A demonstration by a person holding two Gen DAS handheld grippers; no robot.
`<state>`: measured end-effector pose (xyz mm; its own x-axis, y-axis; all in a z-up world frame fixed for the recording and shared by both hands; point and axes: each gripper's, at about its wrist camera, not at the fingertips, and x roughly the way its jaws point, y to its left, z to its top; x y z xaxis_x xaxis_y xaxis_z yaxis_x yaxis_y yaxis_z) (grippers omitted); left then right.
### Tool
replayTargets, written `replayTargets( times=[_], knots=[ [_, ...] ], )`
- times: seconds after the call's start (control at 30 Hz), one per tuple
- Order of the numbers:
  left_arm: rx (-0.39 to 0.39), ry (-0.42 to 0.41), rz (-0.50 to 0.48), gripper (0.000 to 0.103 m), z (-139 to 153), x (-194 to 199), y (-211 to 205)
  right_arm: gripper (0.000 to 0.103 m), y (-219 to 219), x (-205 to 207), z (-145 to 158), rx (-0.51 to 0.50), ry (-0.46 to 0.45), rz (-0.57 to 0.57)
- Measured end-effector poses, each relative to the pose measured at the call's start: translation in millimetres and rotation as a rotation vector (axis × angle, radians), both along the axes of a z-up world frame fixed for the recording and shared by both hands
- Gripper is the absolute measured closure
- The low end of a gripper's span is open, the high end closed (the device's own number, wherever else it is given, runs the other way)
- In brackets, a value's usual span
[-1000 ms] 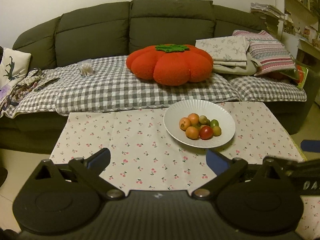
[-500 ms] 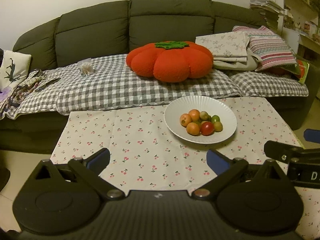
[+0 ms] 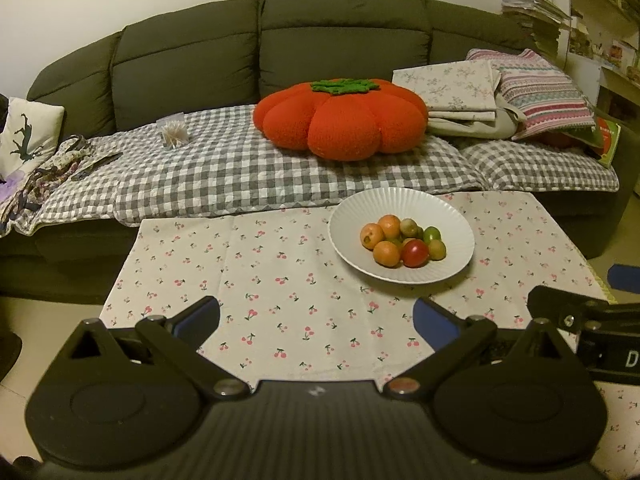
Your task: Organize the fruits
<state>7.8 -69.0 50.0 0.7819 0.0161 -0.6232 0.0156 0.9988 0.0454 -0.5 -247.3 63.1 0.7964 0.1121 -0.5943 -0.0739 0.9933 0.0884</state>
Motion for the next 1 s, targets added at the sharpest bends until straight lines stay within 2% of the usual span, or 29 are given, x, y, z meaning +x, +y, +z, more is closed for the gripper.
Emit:
replayTargets(
  times=[1.0],
  knots=[
    [-0.022,0.030,-0.020,0.001,-3.8,2.6,0.1,0.003,6.2,-1.5,-2.0,-0.009,0.001,0.008]
  ],
)
